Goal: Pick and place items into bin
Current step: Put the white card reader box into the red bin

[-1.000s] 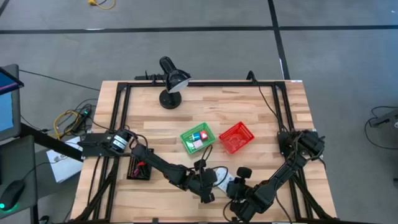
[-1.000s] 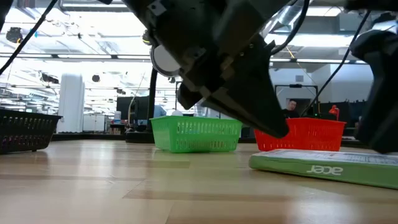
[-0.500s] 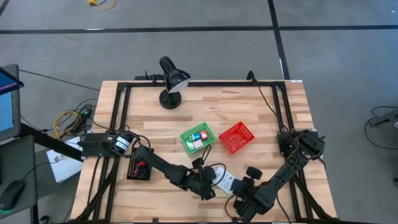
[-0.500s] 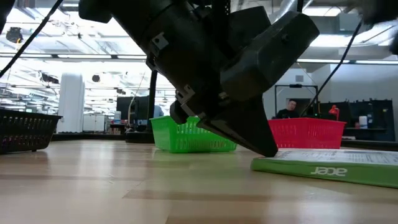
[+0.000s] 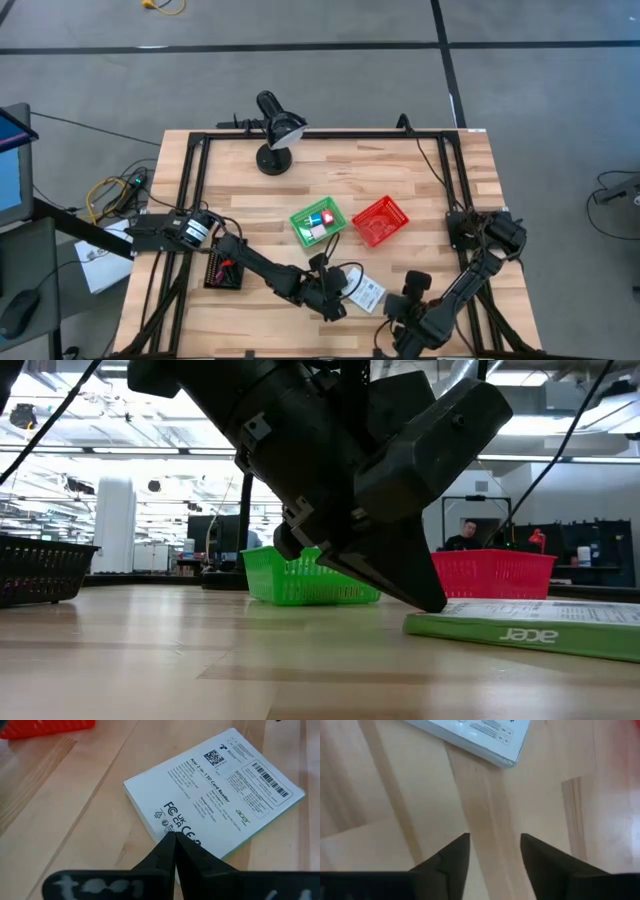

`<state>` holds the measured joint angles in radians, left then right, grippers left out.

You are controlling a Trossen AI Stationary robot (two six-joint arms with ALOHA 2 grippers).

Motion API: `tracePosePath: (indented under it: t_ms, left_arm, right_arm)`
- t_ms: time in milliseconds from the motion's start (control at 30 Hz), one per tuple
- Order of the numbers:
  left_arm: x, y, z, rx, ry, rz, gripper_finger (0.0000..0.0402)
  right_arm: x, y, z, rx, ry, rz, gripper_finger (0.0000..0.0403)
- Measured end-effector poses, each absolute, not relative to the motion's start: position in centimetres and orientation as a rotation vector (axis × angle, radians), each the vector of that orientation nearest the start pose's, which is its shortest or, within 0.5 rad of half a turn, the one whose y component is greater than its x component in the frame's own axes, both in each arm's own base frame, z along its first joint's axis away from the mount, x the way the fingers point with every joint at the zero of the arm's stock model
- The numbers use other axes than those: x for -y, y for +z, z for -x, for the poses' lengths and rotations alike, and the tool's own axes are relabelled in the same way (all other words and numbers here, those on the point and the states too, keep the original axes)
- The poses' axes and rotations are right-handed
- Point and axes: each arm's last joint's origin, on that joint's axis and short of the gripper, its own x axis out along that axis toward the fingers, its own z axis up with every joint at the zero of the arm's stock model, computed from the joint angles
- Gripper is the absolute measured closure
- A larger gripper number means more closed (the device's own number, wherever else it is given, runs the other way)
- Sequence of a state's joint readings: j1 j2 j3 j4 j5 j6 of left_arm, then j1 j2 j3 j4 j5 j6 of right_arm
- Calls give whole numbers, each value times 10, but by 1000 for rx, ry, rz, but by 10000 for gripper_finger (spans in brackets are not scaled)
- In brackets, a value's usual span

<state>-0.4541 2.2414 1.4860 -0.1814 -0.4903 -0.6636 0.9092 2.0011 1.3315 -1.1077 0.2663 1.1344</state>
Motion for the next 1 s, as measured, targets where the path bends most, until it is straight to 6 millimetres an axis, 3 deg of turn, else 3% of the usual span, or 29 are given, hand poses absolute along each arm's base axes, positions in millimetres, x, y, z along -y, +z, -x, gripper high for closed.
tracePosePath:
  t_ms: [233,433,767,1000]
  left_arm:
    - [189,110,-418,-774,302,199,402]
    - [187,111,-419,-775,304,203,402]
    - [186,110,-419,-775,304,203,402]
    - [186,110,-419,-785,309,201,401]
  right_arm:
    - [-254,131,-211,-1352,-358,276,169]
    - [-254,131,-214,-1207,-321,455,179]
    - [-259,129,-220,-1171,-214,505,192]
    - [-246,111,-219,-1196,-176,511,194]
